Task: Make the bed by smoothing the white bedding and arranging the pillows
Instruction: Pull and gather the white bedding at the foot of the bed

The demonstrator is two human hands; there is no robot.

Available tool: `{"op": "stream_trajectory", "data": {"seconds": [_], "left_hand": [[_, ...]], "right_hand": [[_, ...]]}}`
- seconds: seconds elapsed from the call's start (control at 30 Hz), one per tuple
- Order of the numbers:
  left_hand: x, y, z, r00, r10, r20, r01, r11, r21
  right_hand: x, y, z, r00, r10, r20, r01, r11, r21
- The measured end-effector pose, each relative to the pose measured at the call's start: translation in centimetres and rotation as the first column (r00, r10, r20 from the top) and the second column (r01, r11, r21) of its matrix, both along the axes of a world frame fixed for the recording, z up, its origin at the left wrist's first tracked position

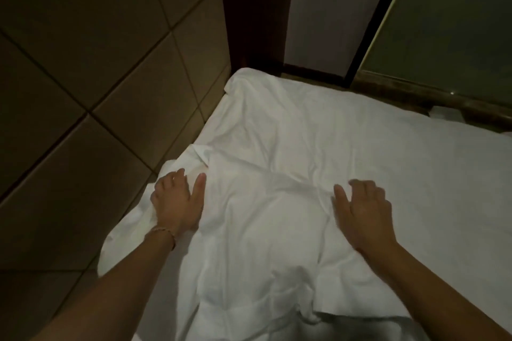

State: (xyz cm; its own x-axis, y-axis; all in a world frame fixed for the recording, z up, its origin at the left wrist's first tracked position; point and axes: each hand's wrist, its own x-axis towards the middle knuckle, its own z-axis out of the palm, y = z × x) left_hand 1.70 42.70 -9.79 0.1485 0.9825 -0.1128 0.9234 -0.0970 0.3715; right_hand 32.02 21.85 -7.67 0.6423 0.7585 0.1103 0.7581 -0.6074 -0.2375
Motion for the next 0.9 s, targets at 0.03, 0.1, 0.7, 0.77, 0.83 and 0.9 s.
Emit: {"op": "stream_trajectory", "data": {"seconds": [0.03, 0.1, 0.7, 0.77, 0.83, 0.9], "left_hand": [[-1.2, -0.3, -0.2, 0.999, -0.002, -0.049, 0.003, 1.0, 0.013], [-3.2, -1.0, -0.1, 0.992, -0.001, -0.125, 0.001, 1.0, 0.005], [-12.0, -8.8, -1.2, 0.967, -0.114, -0.226, 0.107, 0.993, -0.044], [-13.6, -8.5, -1.9, 0.934, -0.238, -0.267, 0.22, 0.971, -0.095], [-15.4, -8.1, -2.6, 0.891, -0.319, -0.324, 0.299, 0.948, -0.11], [-16.6, -7.5, -3.0, 0.919, -0.26, -0.295, 0.246, 0.966, -0.085]], "right_hand": [[-1.6, 1.0, 1.0, 0.998, 0.063, 0.005, -0.064, 0.997, 0.054], [-5.8, 2.4, 3.0, 0.968, 0.249, 0.041, -0.252, 0.962, 0.101], [-21.1, -2.2, -7.3, 0.856, 0.516, -0.037, -0.518, 0.852, -0.074], [-20.2, -0.2, -5.3, 0.848, 0.519, -0.102, -0.529, 0.834, -0.156], [-19.0, 2.5, -1.6, 0.824, 0.552, -0.128, -0.565, 0.787, -0.247], [-16.9, 5.5, 2.6, 0.811, 0.573, -0.118, -0.581, 0.766, -0.275]]}}
